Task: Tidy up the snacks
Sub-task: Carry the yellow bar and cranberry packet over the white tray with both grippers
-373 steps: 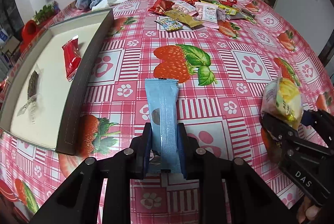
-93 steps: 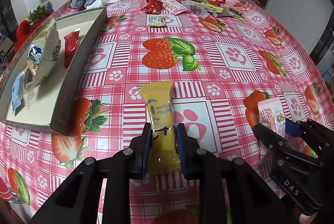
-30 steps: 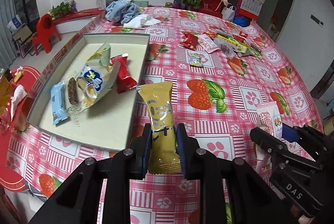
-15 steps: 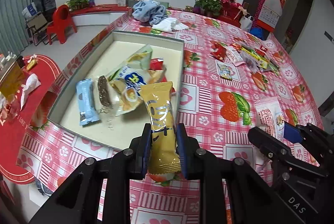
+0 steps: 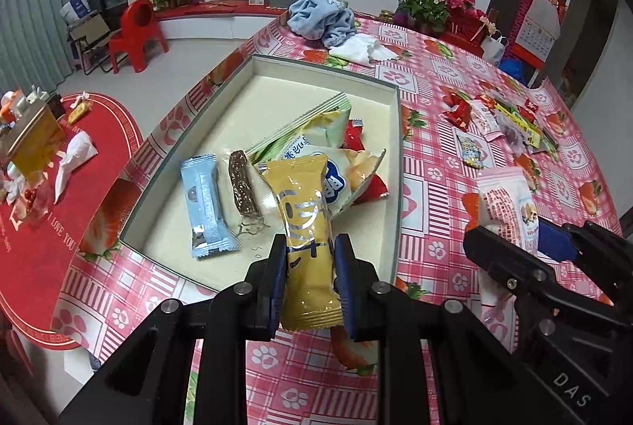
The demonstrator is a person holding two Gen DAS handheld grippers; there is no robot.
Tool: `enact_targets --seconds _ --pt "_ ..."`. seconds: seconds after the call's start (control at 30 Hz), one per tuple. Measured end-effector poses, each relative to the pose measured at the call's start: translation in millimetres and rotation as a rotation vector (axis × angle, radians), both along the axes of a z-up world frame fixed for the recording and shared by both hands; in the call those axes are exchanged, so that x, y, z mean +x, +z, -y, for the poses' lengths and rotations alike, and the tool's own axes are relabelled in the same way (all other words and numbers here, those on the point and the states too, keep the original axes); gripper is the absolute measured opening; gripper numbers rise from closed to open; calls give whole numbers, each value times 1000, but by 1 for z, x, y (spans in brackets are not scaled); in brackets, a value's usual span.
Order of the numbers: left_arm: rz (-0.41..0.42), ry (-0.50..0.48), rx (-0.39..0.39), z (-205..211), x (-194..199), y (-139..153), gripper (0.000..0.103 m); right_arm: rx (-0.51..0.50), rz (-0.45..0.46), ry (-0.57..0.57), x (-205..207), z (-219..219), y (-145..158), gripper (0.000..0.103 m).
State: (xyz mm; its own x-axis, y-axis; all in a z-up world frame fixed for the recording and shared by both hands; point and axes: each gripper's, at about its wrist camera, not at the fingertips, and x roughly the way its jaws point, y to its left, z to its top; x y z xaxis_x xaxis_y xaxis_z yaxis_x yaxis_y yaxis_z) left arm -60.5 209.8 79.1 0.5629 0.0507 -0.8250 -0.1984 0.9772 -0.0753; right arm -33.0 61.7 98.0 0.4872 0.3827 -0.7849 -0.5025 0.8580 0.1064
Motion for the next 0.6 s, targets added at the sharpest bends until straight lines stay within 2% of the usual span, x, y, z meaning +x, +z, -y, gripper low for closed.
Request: enact_targets --seconds 0.6 --pt "-2 45 17 -34 23 -2 26 -12 12 46 38 -46 10 39"
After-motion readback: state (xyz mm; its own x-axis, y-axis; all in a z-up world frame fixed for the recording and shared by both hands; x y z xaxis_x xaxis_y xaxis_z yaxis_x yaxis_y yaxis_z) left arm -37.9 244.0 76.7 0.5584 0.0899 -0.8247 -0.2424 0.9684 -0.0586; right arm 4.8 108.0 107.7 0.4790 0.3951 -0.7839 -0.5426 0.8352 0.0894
